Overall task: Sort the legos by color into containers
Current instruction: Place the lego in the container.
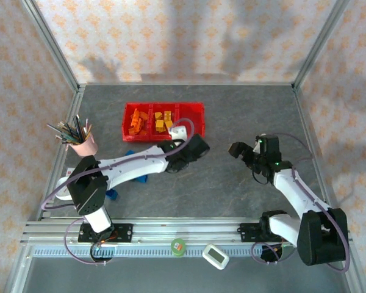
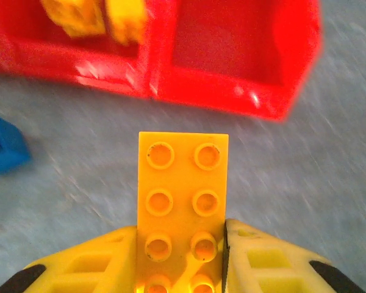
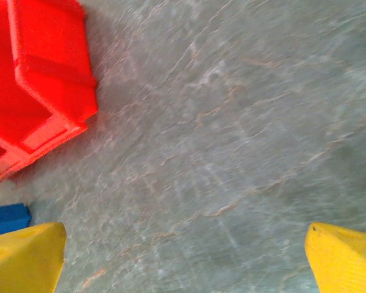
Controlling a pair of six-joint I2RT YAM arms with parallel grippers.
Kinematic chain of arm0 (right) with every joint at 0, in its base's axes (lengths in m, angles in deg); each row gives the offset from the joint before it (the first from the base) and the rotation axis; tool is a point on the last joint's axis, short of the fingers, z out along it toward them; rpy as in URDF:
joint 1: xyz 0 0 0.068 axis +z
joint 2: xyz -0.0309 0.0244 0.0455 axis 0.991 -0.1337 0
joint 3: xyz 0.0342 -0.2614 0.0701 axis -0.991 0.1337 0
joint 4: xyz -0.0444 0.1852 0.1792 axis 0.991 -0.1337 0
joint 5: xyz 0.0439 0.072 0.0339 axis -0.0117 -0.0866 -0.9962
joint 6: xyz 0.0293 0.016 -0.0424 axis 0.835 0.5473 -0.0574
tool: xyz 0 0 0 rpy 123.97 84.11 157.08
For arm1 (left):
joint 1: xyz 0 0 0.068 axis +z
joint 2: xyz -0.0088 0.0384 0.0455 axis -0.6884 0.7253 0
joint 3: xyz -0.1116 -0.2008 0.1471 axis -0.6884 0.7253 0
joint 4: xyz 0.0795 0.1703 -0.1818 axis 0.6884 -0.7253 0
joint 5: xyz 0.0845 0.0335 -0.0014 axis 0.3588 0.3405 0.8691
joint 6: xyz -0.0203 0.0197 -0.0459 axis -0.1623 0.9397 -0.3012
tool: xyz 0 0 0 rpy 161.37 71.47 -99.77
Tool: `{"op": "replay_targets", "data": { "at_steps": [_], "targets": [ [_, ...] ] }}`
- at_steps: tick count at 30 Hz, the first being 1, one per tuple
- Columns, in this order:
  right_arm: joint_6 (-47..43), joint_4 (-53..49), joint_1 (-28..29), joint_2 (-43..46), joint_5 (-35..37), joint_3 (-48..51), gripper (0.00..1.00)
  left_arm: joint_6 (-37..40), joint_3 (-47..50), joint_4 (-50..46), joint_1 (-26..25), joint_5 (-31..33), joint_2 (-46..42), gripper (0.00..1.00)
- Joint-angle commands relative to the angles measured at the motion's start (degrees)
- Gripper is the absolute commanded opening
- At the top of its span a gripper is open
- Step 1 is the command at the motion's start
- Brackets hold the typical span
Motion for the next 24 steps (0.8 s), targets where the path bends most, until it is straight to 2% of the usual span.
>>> {"op": "replay_targets", "data": {
  "at_steps": [1,8,16,18,20,24],
  "targets": [
    [3.0,1.5,3.8,-1.0,3.4,-1.7,1.0,8.7,-2.8,-0.2,5.4,3.8,-0.4,0.34],
    [5.8,4.1,12.6,-4.7,7.5,-3.2,1.0,17.8,-11.5,6.3,16.9,-0.5,9.2,0.34],
    [5.7,4.6,21.6,-10.5,12.3,-8.3,1.0,23.0,-27.0,3.8,23.1,-2.5,24.0,0.35],
    [5.2,4.4,23.8,-11.4,13.9,-9.7,1.0,23.9,-28.8,3.3,23.9,-3.6,25.2,0.4],
    [4.2,4.0,25.6,-12.5,15.2,-11.1,1.0,24.7,-29.7,3.2,24.2,-4.9,25.3,0.51],
    [3.1,3.6,28.3,-14.4,16.6,-13.8,1.0,25.8,-29.6,2.9,24.3,-5.9,23.3,0.6]
  ]
}}
